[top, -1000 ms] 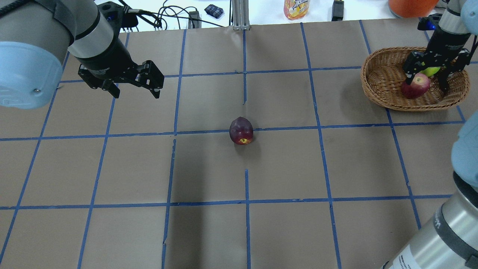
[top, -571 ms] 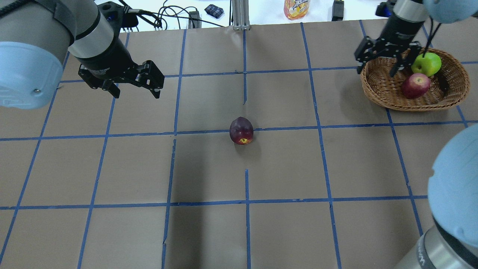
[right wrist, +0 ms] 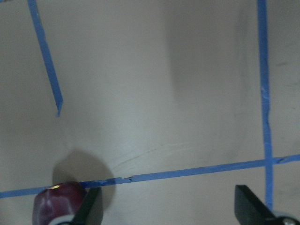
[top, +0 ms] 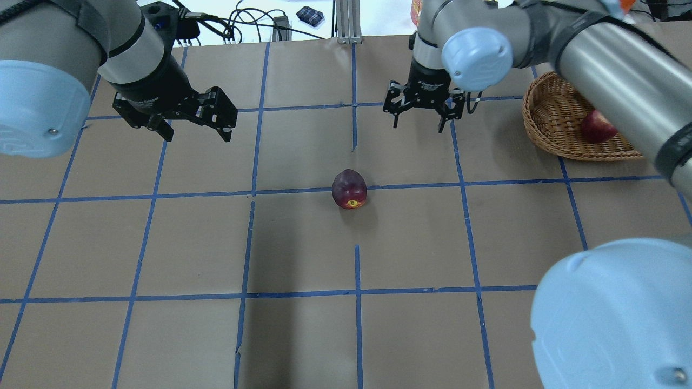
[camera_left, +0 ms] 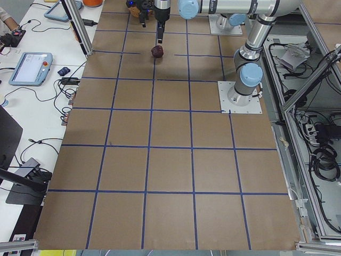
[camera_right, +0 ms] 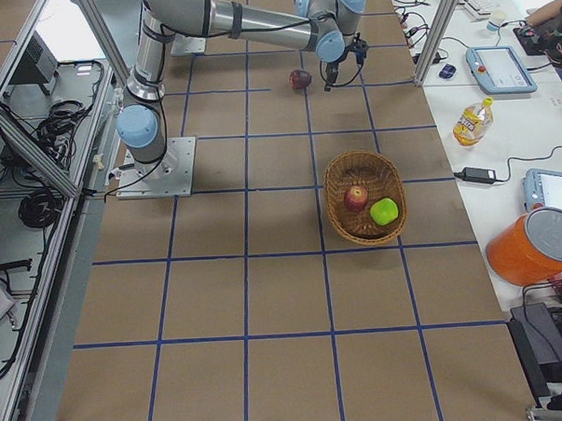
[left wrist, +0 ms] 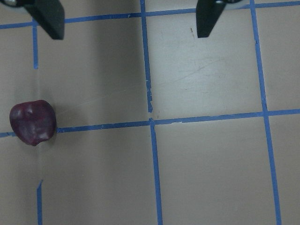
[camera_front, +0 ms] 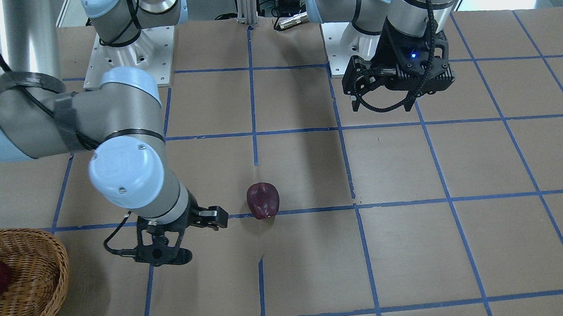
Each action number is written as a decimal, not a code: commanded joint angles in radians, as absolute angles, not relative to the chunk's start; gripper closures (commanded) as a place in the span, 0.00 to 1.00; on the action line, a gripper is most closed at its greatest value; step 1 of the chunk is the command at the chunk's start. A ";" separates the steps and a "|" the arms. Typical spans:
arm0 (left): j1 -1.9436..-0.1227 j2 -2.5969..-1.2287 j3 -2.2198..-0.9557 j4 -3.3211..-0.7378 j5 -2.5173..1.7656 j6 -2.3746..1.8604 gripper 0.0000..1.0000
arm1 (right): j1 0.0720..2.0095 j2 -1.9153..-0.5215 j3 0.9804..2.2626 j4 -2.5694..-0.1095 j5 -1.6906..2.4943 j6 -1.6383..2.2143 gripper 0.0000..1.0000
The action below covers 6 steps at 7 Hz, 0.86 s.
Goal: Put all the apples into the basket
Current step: 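Reach the right gripper to the dark apple and grasp it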
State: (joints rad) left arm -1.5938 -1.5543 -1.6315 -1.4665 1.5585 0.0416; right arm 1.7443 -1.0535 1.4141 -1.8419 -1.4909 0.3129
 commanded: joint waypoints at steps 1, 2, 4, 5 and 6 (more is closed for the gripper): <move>-1.594 -1.554 -1.632 -1.466 1.559 0.041 0.00 | 1.821 -0.994 1.448 -1.960 -1.427 0.426 0.00; -1.594 -1.554 -1.632 -1.468 1.559 0.041 0.00 | 1.844 -0.997 1.448 -1.959 -1.421 0.439 0.00; -1.594 -1.554 -1.634 -1.468 1.559 0.041 0.00 | 1.900 -0.973 1.454 -1.960 -1.417 0.486 0.00; -1.594 -1.554 -1.634 -1.468 1.559 0.041 0.00 | 1.902 -0.971 1.457 -1.948 -1.405 0.486 0.00; -1.594 -1.554 -1.634 -1.468 1.559 0.041 0.00 | 1.904 -0.968 1.465 -1.947 -1.405 0.486 0.00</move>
State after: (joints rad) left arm -1.5938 -1.5539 -1.6336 -1.4680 1.5585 0.0414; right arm 1.8974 -0.9733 1.4576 -1.9517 -1.4098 0.4815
